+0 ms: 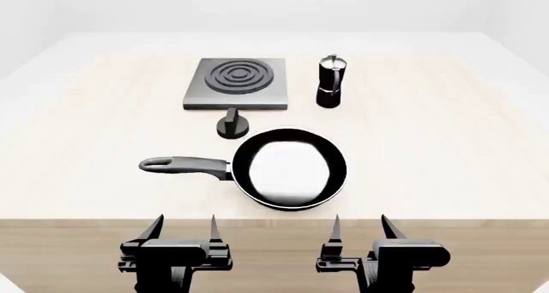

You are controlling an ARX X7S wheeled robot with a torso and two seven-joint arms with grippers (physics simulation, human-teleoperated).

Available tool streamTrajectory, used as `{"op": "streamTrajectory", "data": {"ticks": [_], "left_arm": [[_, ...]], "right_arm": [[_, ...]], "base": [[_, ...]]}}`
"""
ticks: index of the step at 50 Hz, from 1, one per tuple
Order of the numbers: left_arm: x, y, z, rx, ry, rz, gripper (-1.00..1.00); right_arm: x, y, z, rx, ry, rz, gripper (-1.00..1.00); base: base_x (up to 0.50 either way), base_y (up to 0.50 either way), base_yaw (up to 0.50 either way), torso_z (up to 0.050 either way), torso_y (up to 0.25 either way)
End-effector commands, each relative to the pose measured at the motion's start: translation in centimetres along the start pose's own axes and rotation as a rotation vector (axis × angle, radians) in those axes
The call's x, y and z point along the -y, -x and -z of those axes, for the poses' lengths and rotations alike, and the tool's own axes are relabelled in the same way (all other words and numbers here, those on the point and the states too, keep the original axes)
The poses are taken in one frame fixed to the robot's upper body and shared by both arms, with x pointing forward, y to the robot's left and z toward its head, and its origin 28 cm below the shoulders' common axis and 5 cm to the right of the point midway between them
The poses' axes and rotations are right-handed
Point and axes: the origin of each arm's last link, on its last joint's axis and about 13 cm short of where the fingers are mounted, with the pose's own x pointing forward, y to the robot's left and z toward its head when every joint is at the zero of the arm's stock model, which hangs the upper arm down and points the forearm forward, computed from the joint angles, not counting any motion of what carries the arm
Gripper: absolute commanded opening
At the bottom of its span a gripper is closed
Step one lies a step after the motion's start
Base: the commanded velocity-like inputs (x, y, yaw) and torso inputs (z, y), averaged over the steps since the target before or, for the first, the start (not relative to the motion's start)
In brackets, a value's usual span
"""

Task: Turn on the stove and put the frying pan on it.

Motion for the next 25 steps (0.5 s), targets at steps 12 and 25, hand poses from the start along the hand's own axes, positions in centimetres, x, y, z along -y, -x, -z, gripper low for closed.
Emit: {"op": "streamTrajectory", "data": {"ticks": [12, 25], "left_arm": [[0.1, 0.0, -0.2, -0.033, -0.009, -0.031, 1.0], [-0.2, -4.2, -16.2, 0.127, -0.035, -0.013, 1.0]], "right_arm": [[0.0, 0.3, -0.5, -0.025, 0.002, 0.018, 1.0], [1.6, -2.9, -16.4, 0.112, 0.055, 0.031, 1.0]], "base": [[0.0, 0.0, 0.0, 0.0, 0.0], [0.0, 0.0, 0.0, 0.0, 0.0]]}}
